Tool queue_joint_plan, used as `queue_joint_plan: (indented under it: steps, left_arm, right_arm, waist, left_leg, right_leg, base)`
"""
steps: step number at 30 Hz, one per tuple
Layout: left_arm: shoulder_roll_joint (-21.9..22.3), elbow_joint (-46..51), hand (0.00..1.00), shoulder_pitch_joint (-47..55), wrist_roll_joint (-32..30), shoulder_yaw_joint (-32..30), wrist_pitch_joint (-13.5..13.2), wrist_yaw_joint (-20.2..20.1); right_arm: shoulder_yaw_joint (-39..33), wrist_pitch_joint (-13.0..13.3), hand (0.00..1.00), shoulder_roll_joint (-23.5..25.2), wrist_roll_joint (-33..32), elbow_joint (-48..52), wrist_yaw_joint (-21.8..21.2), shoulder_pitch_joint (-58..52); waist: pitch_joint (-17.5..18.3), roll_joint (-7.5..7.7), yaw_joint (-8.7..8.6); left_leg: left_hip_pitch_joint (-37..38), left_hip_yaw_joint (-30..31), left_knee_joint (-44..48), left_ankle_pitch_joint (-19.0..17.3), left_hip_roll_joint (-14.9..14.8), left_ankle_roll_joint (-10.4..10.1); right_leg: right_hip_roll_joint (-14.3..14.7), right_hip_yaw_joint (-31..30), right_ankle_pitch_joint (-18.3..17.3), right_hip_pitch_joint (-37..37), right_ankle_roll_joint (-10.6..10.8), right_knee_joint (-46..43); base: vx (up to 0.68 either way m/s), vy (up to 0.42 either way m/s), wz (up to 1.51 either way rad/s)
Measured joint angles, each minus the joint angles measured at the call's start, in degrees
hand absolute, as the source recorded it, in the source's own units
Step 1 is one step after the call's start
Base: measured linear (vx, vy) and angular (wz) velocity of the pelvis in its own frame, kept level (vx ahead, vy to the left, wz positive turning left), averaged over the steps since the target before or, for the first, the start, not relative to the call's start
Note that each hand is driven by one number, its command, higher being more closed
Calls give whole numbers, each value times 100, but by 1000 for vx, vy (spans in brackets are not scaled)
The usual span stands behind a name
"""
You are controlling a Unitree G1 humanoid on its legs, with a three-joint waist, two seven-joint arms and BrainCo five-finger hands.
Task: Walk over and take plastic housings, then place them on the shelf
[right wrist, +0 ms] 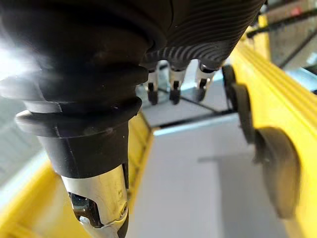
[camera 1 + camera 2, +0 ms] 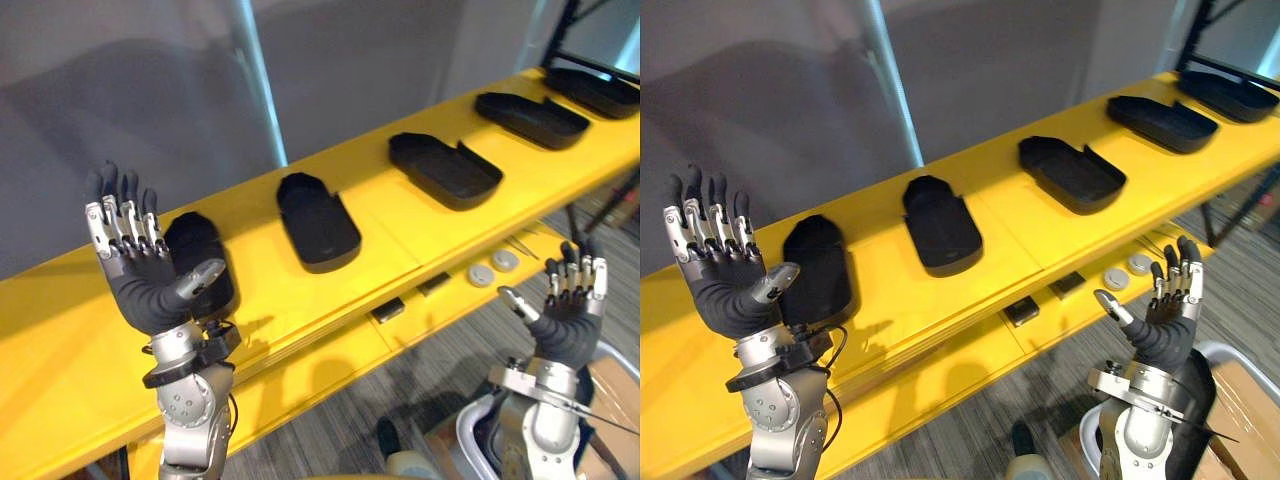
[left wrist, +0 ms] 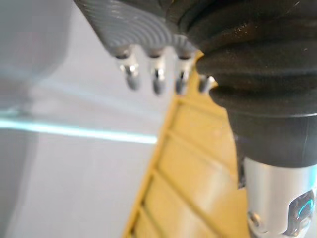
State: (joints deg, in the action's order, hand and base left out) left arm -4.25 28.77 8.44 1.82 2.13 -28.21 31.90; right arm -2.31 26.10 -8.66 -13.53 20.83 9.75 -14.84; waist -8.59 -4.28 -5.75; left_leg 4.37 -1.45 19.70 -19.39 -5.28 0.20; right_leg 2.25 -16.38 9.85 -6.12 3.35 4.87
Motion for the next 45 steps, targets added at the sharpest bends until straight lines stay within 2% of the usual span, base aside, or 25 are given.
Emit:
queue_joint_plan:
  steps: [1, 2, 3, 4, 7, 10, 13, 14, 16, 17, 19, 22, 23, 26, 27, 28, 30, 32, 33, 34, 37, 38, 40, 43, 45]
  left_arm:
    - [25, 76, 0, 81, -79, -68, -3, 187]
    - [20, 57, 0, 65, -114, -183, -10, 221]
    - [-62, 12, 0, 68, -197, -359, -4, 308]
    - [-90, 15, 0, 31, -228, -390, -52, 356]
    - [-136, 81, 0, -124, -220, -356, -359, 384]
    - [-145, 222, 0, -278, -183, -338, -419, 352]
    - [-241, 266, 0, -219, -354, -350, -284, 512]
    - [-406, 340, 0, -170, -413, -392, -245, 564]
    - [-533, 342, 0, -183, -385, -405, -201, 544]
    - [-513, 341, 0, -141, -371, -416, -175, 537]
    - [-409, 358, 0, -59, -199, -505, -151, 492]
    - [-419, 349, 0, 8, -9, -600, -77, 346]
    - [-415, 337, 0, 7, 68, -598, -65, 314]
    - [-431, 93, 0, -52, 344, -605, -36, 301]
    - [-439, 4, 0, -60, 393, -606, -16, 412]
    - [-175, -33, 0, -58, 395, -583, -4, 577]
    - [329, -42, 0, -47, 411, -421, 43, 646]
    - [513, -35, 0, -48, 603, -309, 66, 483]
    - [494, -50, 0, -40, 673, -277, 67, 311]
    - [474, -61, 0, -29, 656, -91, 65, 155]
    - [464, -73, 0, 83, 615, 147, 65, -180]
    - [391, -160, 0, 173, 610, 140, 101, -247]
    - [243, -375, 0, 239, 597, 144, 259, -322]
    - [2, -1257, 0, 325, 669, 142, 796, -636]
    - [-13, -1702, 0, 353, 672, 143, 999, -709]
  right_arm:
    - [47, 23, 0, -267, -155, 5, -162, 191]
    - [73, 33, 0, -303, -152, -55, -214, 290]
    - [149, 17, 0, -325, -154, -92, -208, 251]
    - [148, 10, 0, -337, -155, -109, -140, 198]
    - [202, -23, 0, -325, -147, -182, 296, 142]
    - [292, -58, 0, -128, -128, -183, 497, -142]
    - [284, 135, 0, 162, -307, -165, 110, -520]
    - [345, 317, 0, 272, -318, -135, -44, -498]
    - [571, 342, 0, 299, -243, -133, -79, -257]
    - [653, 342, 0, 298, -199, -124, -68, -177]
    - [909, 218, 0, 337, 80, -171, 283, 72]
    - [1033, 3, 0, 500, 248, -330, 649, 221]
    - [1033, -19, 0, 514, 274, -408, 678, 220]
    - [1037, -136, 0, 590, 317, -664, 635, 128]
    - [1024, -155, 0, 616, 314, -668, 538, 56]
    - [953, -169, 0, 459, 296, -671, 443, 102]
    - [772, -188, 0, 195, 110, -669, 302, 150]
    - [492, -253, 0, 67, 94, -656, 253, -49]
    - [341, -247, 0, 86, 85, -608, 248, -181]
    - [85, -233, 0, 70, 69, -613, 249, -315]
    - [-329, -262, 0, -32, -40, -761, 286, -259]
    - [-346, -372, 0, -56, -57, -930, 292, -157]
    - [-326, -561, 0, -38, -144, -1048, 288, -119]
    - [-281, -1111, 0, 52, -143, -1816, 290, 4]
    - [-269, -1261, 0, 57, -146, -2206, 305, 86]
  waist:
    - [-34, -385, 110]
    - [-97, -453, 162]
    - [-187, -317, 147]
    - [-259, -192, 97]
    - [-646, -273, 121]
    - [-676, -225, 96]
    - [-794, -54, 162]
    - [-764, -14, 137]
    - [-789, 164, 239]
    - [-780, 179, 263]
    - [-770, 192, 408]
    - [-750, 228, 502]
    - [-743, 240, 501]
    - [-670, 370, 498]
    - [-559, 560, 470]
    - [-538, 444, 433]
    - [-672, 99, 227]
    - [-697, 56, 64]
    - [-726, 101, 11]
    - [-703, 15, 14]
    - [-700, -193, 52]
    - [-684, -199, 64]
    - [-680, -152, 129]
    - [-764, -29, 252]
    - [-788, 10, 338]
  left_leg:
    - [-163, 454, -73, -441, -121, 34]
    - [-188, 290, 49, -521, -171, -121]
    - [-218, 145, 127, -568, -91, -85]
    - [-223, 182, 159, -567, 29, -87]
    - [-235, 439, 299, -508, 183, -171]
    - [-102, 487, 374, -509, 303, -171]
    - [181, -70, 519, -461, 276, -73]
    - [158, -287, 312, -471, 223, 12]
    - [9, -449, 259, -338, 180, 55]
    - [-59, -446, 275, -304, 139, 40]
    - [-217, -492, 302, -212, -71, -64]
    - [-265, -564, 347, -130, -390, -216]
    - [-267, -565, 373, -116, -467, -242]
    - [-266, -595, 579, -70, -903, -554]
    - [-252, -642, 636, -78, -969, -790]
    - [-265, -657, 726, -127, -1258, -955]
    - [-266, -434, 763, 117, -1583, -1100]
    - [-514, -404, 1186, 860, -1562, -722]
    - [-692, -454, 1360, 908, -1548, -680]
    - [-869, -585, 1353, 612, -1461, -818]
    - [-1171, -794, 1040, 562, -943, -691]
    - [-1084, -909, 842, 462, -887, -603]
    - [-945, -885, 461, 344, -720, -681]
    - [-1080, -883, 603, 332, -598, -727]
    - [-1261, -833, 702, 312, -601, -706]
  right_leg:
    - [351, -68, -87, -242, -58, -207]
    - [464, -18, -137, -506, -150, -701]
    - [459, 167, -436, -983, -158, -1713]
    - [372, 220, -616, -1034, -2, -1849]
    - [367, 183, -553, -1059, 55, -1926]
    - [343, -56, -498, -999, 128, -1931]
    - [349, -137, 24, -609, 295, -1410]
    - [185, 414, -134, -607, 50, -1438]
    - [-136, 1035, -1204, -950, -276, -2893]
    - [-290, 1165, -1407, -986, -227, -3287]
    - [-939, 1355, -1758, -785, -197, -4045]
    - [-1610, 1315, -1717, -380, -136, -3949]
    - [-1683, 1290, -1707, -321, -120, -3819]
    - [-1710, 1363, -1544, -180, 140, -2908]
    - [-1696, 1542, -1349, -200, 553, -2729]
    - [-1485, 1691, -1712, -194, 905, -2722]
    - [-1117, 1795, -1885, -197, 762, -2776]
    - [-1110, 1842, -1993, -150, 566, -2890]
    - [-1230, 1961, -2028, -34, 502, -2828]
    - [-1285, 2063, -2051, 51, 461, -2771]
    - [-1340, 2165, -2055, 68, 455, -2712]
    - [-1345, 2169, -2059, 23, 466, -2699]
    - [-1399, 2142, -2033, -66, 577, -2637]
    - [-1520, 2106, -1857, -61, 731, -2455]
    - [-1499, 2144, -1662, -32, 766, -2172]
  base:
    - [-202, 148, -201]
    - [-131, 115, -149]
    - [-27, 85, -61]
    - [-5, 111, -18]
    - [6, 81, 0]
    - [31, 113, -41]
    - [-128, 91, -99]
    - [-179, 26, -69]
    - [-165, 0, -30]
    - [-137, -20, -25]
    - [-93, -66, -24]
    - [-52, -217, -36]
    - [-6, -379, -59]
    - [17, -401, -69]
    - [67, -624, -78]
    - [62, -615, -79]
    - [43, -422, -40]
    - [55, -424, 9]
    - [63, -270, 34]
    - [57, -165, 44]
    - [6, -49, 13]
    - [-80, 75, -8]
    - [-86, 73, -10]
    - [-82, 107, -1]
    - [-42, 104, 2]
